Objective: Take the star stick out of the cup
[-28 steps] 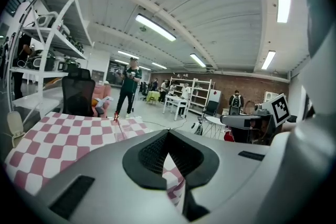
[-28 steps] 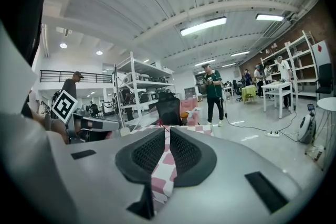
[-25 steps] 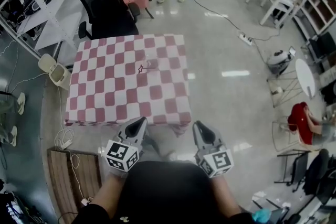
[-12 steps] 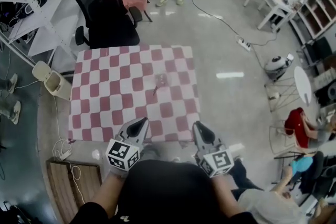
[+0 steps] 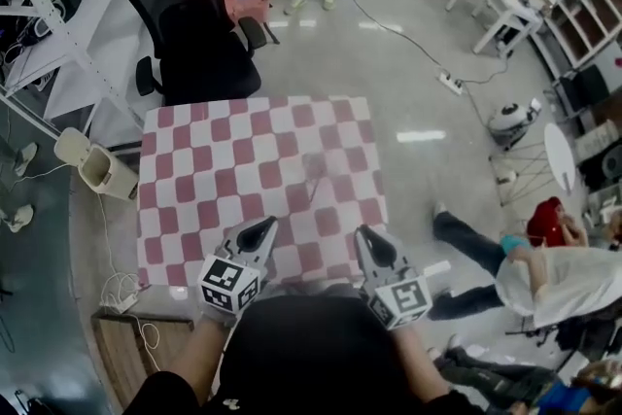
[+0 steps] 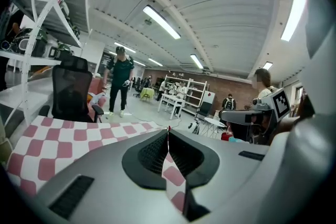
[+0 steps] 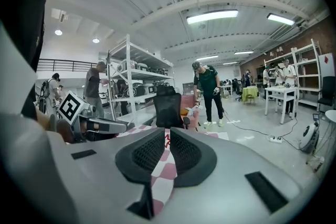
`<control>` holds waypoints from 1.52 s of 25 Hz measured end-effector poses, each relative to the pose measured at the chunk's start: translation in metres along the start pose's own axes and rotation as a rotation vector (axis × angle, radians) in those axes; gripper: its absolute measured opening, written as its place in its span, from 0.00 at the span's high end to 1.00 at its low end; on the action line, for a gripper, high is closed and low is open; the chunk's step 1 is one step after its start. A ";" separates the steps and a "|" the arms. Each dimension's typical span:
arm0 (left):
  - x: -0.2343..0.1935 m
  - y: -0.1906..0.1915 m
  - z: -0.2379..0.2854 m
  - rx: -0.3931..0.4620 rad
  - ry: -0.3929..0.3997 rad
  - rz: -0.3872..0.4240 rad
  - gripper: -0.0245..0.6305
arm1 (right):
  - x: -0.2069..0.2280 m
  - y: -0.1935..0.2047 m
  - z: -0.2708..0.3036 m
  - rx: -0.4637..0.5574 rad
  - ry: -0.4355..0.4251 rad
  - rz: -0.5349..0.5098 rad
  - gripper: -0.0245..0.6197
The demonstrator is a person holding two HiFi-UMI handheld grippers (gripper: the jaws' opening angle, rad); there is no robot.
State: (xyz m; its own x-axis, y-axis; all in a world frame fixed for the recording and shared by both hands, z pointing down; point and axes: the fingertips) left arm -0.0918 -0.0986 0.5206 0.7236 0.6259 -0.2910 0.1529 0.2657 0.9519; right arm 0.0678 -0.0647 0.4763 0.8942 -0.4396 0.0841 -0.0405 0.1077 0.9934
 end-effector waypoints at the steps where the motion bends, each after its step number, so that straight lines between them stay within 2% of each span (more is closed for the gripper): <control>1: -0.004 0.000 0.001 0.000 -0.001 0.003 0.90 | -0.001 0.001 0.003 0.003 -0.007 0.000 0.90; 7: -0.015 0.003 0.009 -0.018 -0.002 0.014 0.90 | 0.005 -0.004 0.015 0.008 0.004 -0.011 0.90; 14: -0.009 0.008 0.027 -0.039 0.013 0.038 0.89 | 0.020 -0.005 0.019 -0.020 -0.011 -0.004 0.90; 19: 0.008 0.016 0.045 -0.072 0.026 0.051 0.80 | 0.044 -0.003 0.013 -0.033 -0.012 -0.006 0.90; 23: 0.018 0.024 0.061 -0.087 0.007 0.048 0.75 | 0.063 -0.002 0.005 -0.031 -0.008 0.004 0.90; 27: 0.016 0.029 0.079 -0.083 -0.030 0.032 0.75 | 0.078 0.005 -0.007 -0.057 0.005 0.016 0.90; 38: 0.009 0.048 0.107 -0.145 -0.046 0.057 0.75 | 0.103 0.009 -0.023 -0.066 0.049 0.038 0.90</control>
State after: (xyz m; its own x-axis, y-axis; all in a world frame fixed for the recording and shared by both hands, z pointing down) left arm -0.0063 -0.1586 0.5737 0.7589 0.6097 -0.2287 0.0142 0.3356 0.9419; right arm 0.1698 -0.0885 0.4919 0.9135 -0.3900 0.1160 -0.0466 0.1829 0.9820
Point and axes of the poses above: the fingertips, and each gripper's own axes: z forward along the fingers, x to its right, y out of its underside, and after that the axes turned 13 degrees about x, right-handed
